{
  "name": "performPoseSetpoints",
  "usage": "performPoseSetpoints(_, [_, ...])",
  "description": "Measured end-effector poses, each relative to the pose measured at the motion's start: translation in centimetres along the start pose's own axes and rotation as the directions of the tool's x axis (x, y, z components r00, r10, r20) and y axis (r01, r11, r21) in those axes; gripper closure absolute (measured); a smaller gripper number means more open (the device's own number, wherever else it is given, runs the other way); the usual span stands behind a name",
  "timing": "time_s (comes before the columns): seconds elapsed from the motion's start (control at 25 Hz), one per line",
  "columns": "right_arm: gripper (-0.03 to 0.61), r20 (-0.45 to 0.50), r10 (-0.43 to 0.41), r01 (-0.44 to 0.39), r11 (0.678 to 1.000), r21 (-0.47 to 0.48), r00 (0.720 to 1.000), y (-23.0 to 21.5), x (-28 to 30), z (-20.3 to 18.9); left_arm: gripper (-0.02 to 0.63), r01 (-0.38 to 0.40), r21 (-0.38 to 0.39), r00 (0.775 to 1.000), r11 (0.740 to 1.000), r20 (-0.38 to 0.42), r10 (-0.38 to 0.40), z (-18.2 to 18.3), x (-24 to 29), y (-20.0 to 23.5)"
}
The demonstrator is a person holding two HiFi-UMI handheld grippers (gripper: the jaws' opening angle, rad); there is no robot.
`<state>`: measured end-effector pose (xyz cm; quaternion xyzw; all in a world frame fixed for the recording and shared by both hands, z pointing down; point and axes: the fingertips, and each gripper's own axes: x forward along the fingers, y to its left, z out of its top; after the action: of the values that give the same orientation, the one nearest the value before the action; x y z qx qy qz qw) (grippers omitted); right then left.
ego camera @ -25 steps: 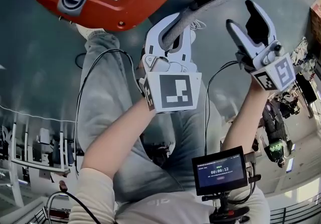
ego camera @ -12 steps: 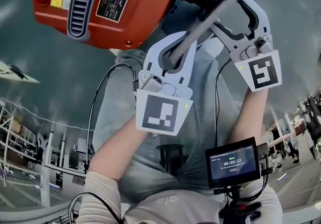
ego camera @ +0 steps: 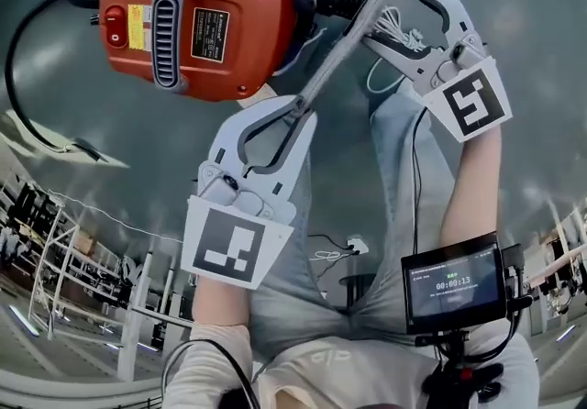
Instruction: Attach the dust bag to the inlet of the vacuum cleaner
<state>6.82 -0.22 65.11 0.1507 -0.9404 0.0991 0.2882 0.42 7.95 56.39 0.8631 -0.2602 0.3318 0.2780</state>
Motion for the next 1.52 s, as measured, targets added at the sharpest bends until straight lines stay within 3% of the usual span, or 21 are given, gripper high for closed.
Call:
performPoseSetpoints(0.08, [0.239,-0.001,0.002,-0.002,1.000,-0.004,1.000,-0.4,0.0,0.1,0.571,0.061,0.033,0.998,0.998,-0.026,-0.061,1.5,-2.0,0.6])
performPoseSetpoints(0.16, [0.240,0.008,0.005,-0.005,1.000,-0.009,1.000,-0.7,0.1,0.4,0.571,0.000,-0.073,1.000,0.997,-0.004,0.000,3.1,-2.8,3.6])
performPoseSetpoints(0.28, [0.240,-0.010,0.002,-0.002,0.999,-0.045,1.000,-0.9,0.2,0.6,0.572,-0.076,-0.199,0.984,0.977,0.145,0.106,6.0,-1.3,8.1])
performPoseSetpoints(0.32, [0.240,-0.022,0.000,-0.001,0.998,-0.057,1.000,-0.6,0.3,0.6,0.572,-0.108,-0.217,0.981,0.970,0.137,0.140,5.8,-1.0,9.0])
performPoseSetpoints(0.4, [0.240,-0.034,0.002,-0.005,0.997,-0.079,0.999,0.1,0.5,0.7,0.572,-0.232,-0.194,0.969,0.953,0.046,0.245,4.3,-0.9,10.2])
performPoseSetpoints(0.48, [0.239,-0.038,0.010,-0.014,0.995,-0.099,0.999,0.6,0.7,1.0,0.606,-0.352,-0.123,0.936,0.928,-0.049,0.349,3.3,-1.1,10.9])
performPoseSetpoints(0.56, [0.239,-0.062,0.025,-0.032,0.993,-0.112,0.998,0.9,0.8,1.0,0.606,-0.403,-0.102,0.914,0.909,-0.094,0.395,2.9,-1.3,11.1])
performPoseSetpoints(0.76, [0.239,-0.117,0.073,-0.089,0.986,-0.140,0.990,1.2,1.0,0.8,0.607,-0.366,-0.186,0.928,0.912,-0.141,0.344,2.6,-1.1,11.1])
performPoseSetpoints(0.88, [0.239,-0.130,0.080,-0.099,0.984,-0.147,0.988,0.8,1.6,0.2,0.607,-0.320,-0.285,0.947,0.903,-0.123,0.297,2.5,-0.5,11.7])
performPoseSetpoints(0.96, [0.239,-0.151,0.072,-0.096,0.983,-0.157,0.986,0.7,2.0,0.3,0.607,-0.315,-0.292,0.949,0.903,-0.117,0.293,2.6,-0.5,11.8])
performPoseSetpoints(1.2, [0.244,-0.133,0.172,-0.170,0.985,0.026,0.976,0.4,2.3,0.6,0.607,-0.343,-0.283,0.939,0.896,-0.102,0.327,2.6,0.5,11.5])
performPoseSetpoints(1.28, [0.244,-0.207,0.146,-0.163,0.984,-0.067,0.967,0.6,2.4,0.7,0.607,-0.347,-0.277,0.938,0.896,-0.094,0.334,2.6,0.3,11.5])
performPoseSetpoints(1.4, [0.244,-0.280,0.058,-0.143,0.945,-0.294,0.958,1.8,2.4,2.0,0.607,-0.344,-0.264,0.939,0.901,-0.084,0.334,2.8,-0.9,11.4])
performPoseSetpoints(1.52, [0.244,-0.238,0.057,-0.121,0.957,-0.263,0.970,1.2,1.8,1.7,0.607,-0.343,-0.257,0.939,0.903,-0.072,0.336,3.0,-0.6,11.0])
